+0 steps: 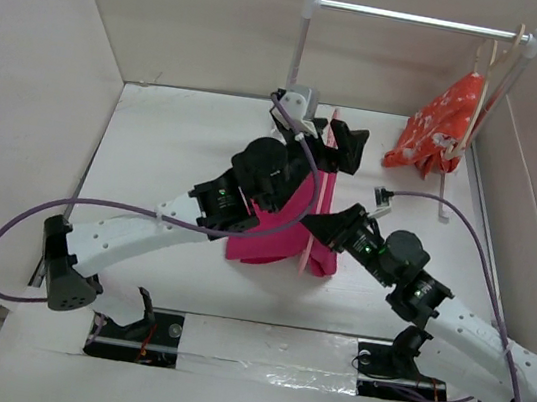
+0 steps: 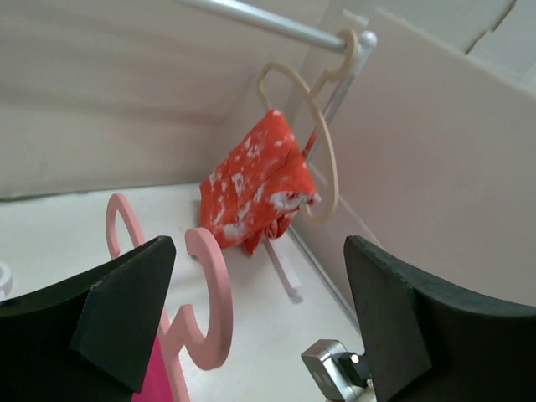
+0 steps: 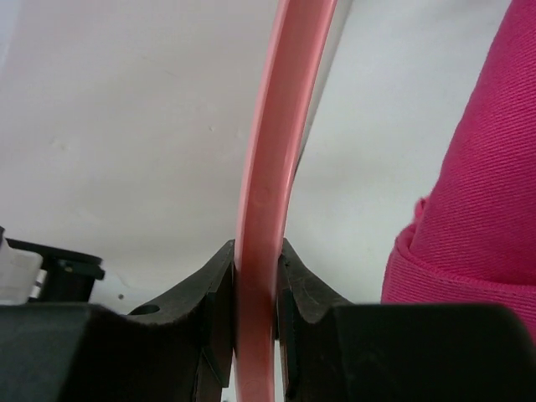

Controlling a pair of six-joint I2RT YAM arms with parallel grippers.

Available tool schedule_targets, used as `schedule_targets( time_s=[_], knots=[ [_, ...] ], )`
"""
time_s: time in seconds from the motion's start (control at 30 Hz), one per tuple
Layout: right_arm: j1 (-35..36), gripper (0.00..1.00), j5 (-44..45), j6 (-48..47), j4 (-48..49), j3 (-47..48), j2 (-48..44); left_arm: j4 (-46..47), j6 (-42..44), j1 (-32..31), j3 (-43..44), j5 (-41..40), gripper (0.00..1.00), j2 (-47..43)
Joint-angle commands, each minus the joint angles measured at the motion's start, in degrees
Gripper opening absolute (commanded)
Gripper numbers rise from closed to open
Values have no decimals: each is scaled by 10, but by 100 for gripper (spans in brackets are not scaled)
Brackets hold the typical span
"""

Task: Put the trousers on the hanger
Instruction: Place the hanger at the clothesline.

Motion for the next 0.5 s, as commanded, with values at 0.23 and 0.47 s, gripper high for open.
schedule_targets(
  time_s=[0.23,0.47],
  knots=[
    [-161,0,-156,30,119,175,75,46,24,51,-35,18,90,-179],
    [-248,0,-202,14,72,320,154,103,-25,72,-308,-34,81,-319]
  ],
)
